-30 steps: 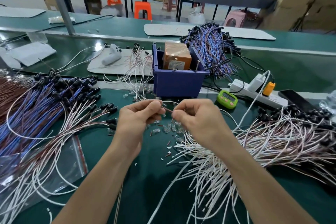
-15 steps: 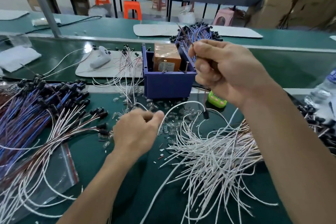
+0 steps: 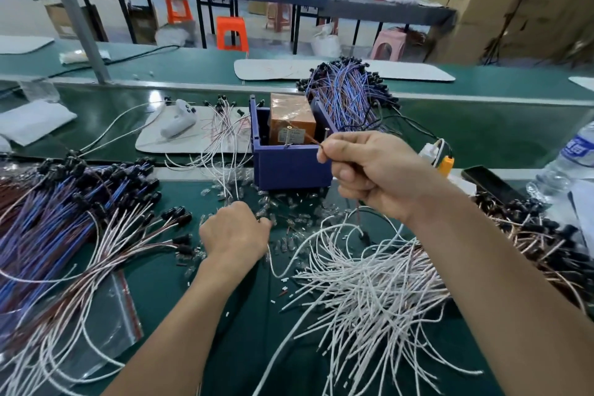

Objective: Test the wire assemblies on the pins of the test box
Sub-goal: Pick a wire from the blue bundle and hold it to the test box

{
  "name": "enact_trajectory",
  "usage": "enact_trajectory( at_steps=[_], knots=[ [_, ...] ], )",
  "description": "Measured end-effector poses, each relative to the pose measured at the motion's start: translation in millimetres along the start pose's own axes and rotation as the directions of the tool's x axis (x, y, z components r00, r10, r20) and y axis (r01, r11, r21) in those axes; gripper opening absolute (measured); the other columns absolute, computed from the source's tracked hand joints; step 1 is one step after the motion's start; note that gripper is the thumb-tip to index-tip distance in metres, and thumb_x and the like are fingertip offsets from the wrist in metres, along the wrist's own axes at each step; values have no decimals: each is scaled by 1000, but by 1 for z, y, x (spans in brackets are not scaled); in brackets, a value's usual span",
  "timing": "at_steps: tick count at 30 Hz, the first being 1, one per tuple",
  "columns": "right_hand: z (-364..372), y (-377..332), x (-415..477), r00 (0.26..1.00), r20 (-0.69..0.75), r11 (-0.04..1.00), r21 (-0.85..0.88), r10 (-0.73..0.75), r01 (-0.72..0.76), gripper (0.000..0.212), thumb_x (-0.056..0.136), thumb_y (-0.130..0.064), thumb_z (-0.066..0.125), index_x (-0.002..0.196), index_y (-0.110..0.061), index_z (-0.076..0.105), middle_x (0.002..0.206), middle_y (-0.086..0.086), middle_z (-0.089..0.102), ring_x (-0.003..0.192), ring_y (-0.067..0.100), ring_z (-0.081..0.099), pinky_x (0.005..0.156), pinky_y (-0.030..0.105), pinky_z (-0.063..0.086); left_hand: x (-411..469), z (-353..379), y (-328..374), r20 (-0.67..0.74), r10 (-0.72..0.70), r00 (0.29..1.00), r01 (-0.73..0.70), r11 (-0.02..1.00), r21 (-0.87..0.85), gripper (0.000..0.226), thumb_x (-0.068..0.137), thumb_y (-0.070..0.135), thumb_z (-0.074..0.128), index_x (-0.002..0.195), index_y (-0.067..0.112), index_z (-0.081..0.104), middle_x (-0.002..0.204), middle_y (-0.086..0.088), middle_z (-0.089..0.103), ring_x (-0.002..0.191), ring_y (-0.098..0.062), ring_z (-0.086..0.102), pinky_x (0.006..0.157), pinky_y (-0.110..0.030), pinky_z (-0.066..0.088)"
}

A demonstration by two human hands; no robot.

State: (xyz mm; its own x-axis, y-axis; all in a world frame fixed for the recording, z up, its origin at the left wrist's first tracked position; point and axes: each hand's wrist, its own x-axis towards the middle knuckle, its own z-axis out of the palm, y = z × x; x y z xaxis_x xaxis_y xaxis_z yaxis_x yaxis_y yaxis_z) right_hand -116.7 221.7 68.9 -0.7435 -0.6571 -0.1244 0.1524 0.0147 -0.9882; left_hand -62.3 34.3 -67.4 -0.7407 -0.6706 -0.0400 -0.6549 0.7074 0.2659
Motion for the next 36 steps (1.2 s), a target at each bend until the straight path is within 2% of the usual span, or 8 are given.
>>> enact_trajectory(
  at_steps=[5,9,13,18,21,25,30,36],
  knots=[
    [5,12,10,991,-135,982,-188,9,-34,26,103,-9,56,79,-7,66,49,2,53,36,7,31,37,17,22,-4,-8,-6,-78,74,994,-87,980,-177,33,94,50,64,66,31,62,54,16,46,48,-6,39,52,-26,36],
    [22,34,24,955,-292,908,-411,-42,-86,27,97,-15,62,71,-11,69,54,4,65,41,9,43,46,25,36,-27,-20,-6,-124,276,953,-292,736,-611,32,86,39,80,58,39,65,56,25,64,55,9,60,47,-5,38],
    [39,56,32,907,-397,874,-480,-137,-78,21,91,-34,68,74,-23,74,57,-5,68,46,3,50,51,26,41,-42,-29,3,-146,355,924,-350,626,-697,24,85,37,81,63,38,71,56,23,65,47,5,55,46,-7,36],
    [44,63,28,904,-410,901,-427,-123,-71,15,88,-23,71,74,-24,76,59,-4,68,52,7,56,50,31,49,-49,-38,1,-171,419,892,-387,509,-769,13,81,46,80,73,37,77,56,12,67,46,-4,53,44,-23,42],
    [36,56,22,957,-288,987,-158,-38,-8,22,94,-7,68,75,-11,76,59,3,63,41,4,46,42,18,37,-38,-48,-7,-169,300,939,-279,375,-884,4,83,39,81,86,42,81,75,14,77,69,-4,73,62,-17,55],
    [38,55,18,979,-205,1000,-7,3,-4,18,99,-3,61,86,-4,74,62,8,59,38,1,43,39,12,32,-31,-57,3,127,382,915,90,114,-989,18,82,22,79,95,33,84,100,2,81,98,-10,74,84,-20,53],
    [43,48,20,985,-166,997,62,49,-40,18,101,-8,60,91,-4,74,66,9,62,41,3,46,40,13,31,-32,-60,14,242,316,917,288,-106,-952,23,64,23,79,87,20,85,94,-4,80,90,-16,69,84,-27,52],
    [9,15,25,955,-293,999,-33,-35,27,40,109,-24,47,89,-2,75,63,10,60,45,10,37,41,17,27,3,-100,-4,235,136,962,251,-114,-961,15,95,20,63,94,12,75,84,-8,78,70,-20,75,64,-35,63]
  ],
)
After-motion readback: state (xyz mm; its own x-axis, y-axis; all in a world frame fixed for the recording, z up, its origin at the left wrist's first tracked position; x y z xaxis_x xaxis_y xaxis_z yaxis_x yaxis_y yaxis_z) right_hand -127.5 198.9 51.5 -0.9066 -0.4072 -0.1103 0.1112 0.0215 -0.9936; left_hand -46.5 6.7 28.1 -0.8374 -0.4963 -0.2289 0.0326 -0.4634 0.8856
